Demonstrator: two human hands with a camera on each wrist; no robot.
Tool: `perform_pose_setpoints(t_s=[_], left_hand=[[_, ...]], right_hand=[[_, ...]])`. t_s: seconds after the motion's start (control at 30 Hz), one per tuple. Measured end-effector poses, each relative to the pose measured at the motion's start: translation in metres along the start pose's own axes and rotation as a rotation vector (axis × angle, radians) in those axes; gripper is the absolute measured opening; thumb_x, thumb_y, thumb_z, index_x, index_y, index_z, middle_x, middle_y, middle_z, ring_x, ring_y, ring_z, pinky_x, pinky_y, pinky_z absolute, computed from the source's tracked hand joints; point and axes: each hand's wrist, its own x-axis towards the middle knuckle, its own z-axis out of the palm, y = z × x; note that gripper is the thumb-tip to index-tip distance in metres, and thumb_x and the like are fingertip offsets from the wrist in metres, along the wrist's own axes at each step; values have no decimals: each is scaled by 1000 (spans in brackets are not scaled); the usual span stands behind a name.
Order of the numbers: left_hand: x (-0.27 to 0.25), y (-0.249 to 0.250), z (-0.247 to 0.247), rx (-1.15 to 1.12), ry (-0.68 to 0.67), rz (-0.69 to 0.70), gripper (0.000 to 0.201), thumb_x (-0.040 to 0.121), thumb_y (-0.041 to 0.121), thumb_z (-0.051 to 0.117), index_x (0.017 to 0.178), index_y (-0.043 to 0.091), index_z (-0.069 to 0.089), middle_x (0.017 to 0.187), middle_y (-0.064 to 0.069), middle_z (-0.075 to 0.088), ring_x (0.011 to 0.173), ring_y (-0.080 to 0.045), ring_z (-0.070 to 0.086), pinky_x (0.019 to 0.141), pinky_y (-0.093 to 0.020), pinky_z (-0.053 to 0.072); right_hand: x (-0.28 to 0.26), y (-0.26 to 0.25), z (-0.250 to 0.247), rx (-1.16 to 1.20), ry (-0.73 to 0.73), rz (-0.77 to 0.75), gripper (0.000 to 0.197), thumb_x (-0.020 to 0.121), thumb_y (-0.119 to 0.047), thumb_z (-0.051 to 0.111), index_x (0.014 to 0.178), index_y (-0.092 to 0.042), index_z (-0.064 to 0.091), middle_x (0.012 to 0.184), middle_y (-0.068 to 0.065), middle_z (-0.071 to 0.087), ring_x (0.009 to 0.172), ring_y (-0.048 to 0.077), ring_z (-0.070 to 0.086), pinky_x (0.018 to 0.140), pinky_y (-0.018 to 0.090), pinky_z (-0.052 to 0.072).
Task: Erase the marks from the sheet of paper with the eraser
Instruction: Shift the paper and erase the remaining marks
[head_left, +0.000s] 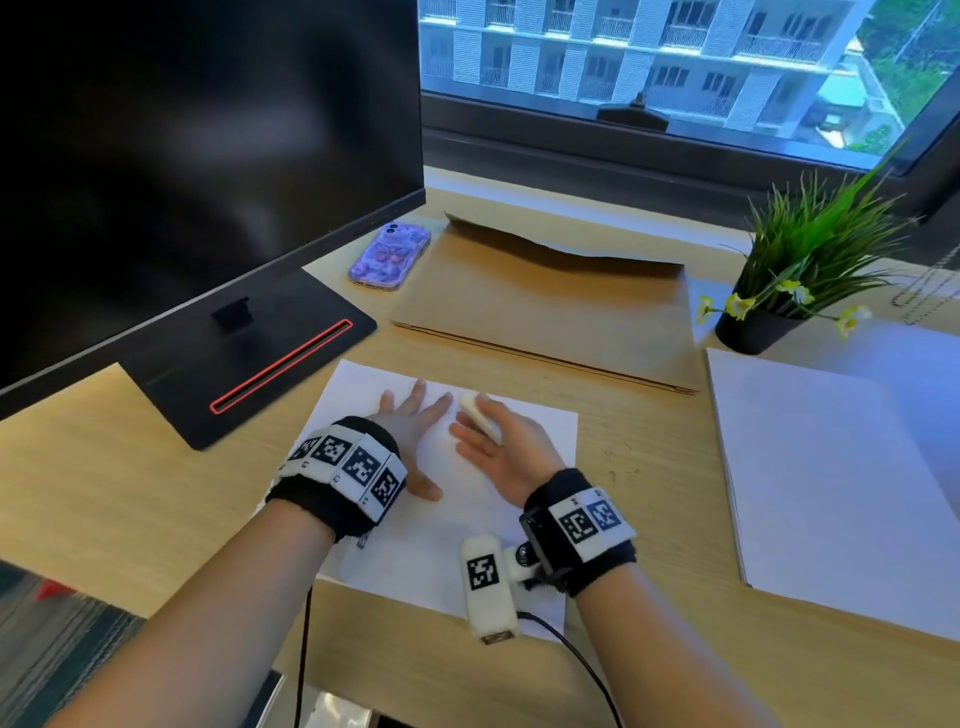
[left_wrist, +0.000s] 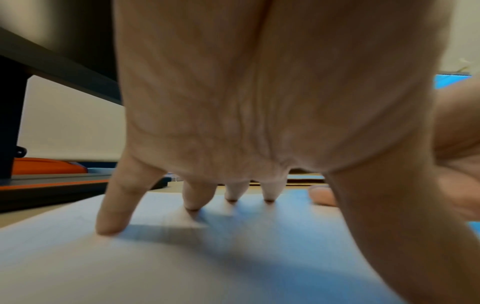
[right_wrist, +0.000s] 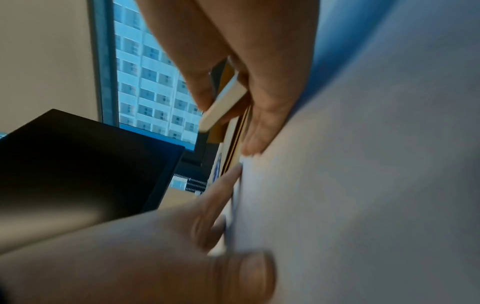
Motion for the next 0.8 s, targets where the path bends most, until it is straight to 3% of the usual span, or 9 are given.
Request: perform_pose_setpoints(t_s=[0.1, 0.2, 0.27, 0.33, 0.43, 0.5, 0.63, 0.73, 0.8], left_hand=[[0, 0, -6, 6, -23, -1, 119, 74, 42, 76, 146, 35, -20, 153, 4, -29, 144, -31, -16, 111, -57, 17], [-1, -1, -8, -65, 11, 8, 108, 77, 53, 68, 149, 33, -10, 156, 4, -22, 145, -31, -11, 112, -58, 17], [1, 0, -7, -131, 69, 16, 100, 79, 59, 62, 150, 32, -2, 157, 3, -17, 145, -32, -7, 112, -58, 18], [3, 8, -2, -159, 91, -2, 103, 76, 59, 65, 149, 36, -2, 157, 1, -18, 144, -36, -11, 111, -62, 18], [6, 22, 7, -117, 57, -54, 115, 67, 64, 70, 144, 48, -15, 153, -3, -30, 139, -45, -20, 103, -72, 19], [7, 25, 7, -112, 48, -52, 117, 68, 64, 70, 143, 47, -18, 151, -5, -34, 138, -46, -22, 101, -74, 18], [6, 30, 5, -58, 66, 40, 112, 75, 56, 69, 147, 36, -15, 154, 0, -29, 142, -35, -20, 103, -75, 8], [7, 29, 4, -74, 77, 67, 111, 75, 53, 70, 148, 35, -11, 155, 4, -26, 143, -32, -18, 103, -75, 6], [8, 27, 5, -76, 83, 67, 111, 74, 55, 70, 148, 36, -10, 155, 5, -25, 143, -32, -17, 103, -75, 6]], right_hand=[[9, -9, -11, 12, 244, -161, 34, 95, -21, 53, 122, 0, 51, 96, 7, 62, 85, 16, 61, 81, 28, 51], [8, -27, -31, -147, 501, -303, 33, 95, -25, 52, 120, -2, 51, 96, 9, 62, 75, 15, 58, 71, 26, 50], [1, -33, -39, -249, 440, -304, 29, 96, -25, 52, 116, -4, 51, 81, 6, 58, 60, 14, 53, 55, 24, 47], [-9, -36, -39, -533, 281, -241, 22, 96, -23, 53, 112, -7, 53, 74, 4, 55, 52, 13, 49, 45, 21, 43], [-15, -37, -28, -994, 63, -138, 10, 94, -20, 57, 101, -14, 59, 68, 3, 56, 43, 10, 47, 42, 19, 41], [-13, -38, -19, -1167, -9, -55, 7, 92, -19, 60, 95, -13, 62, 65, 4, 55, 43, 11, 46, 42, 20, 40], [1, -42, -7, -1433, 8, -129, 16, 92, -17, 58, 106, -15, 64, 72, 1, 57, 55, 13, 52, 48, 19, 42], [11, -43, -5, -1571, 77, -309, 23, 93, -17, 55, 113, -15, 65, 104, 8, 63, 89, 21, 59, 71, 24, 41], [11, -40, -8, -1648, 63, -320, 26, 95, -18, 52, 117, -15, 64, 116, 9, 62, 100, 22, 57, 74, 22, 39]])
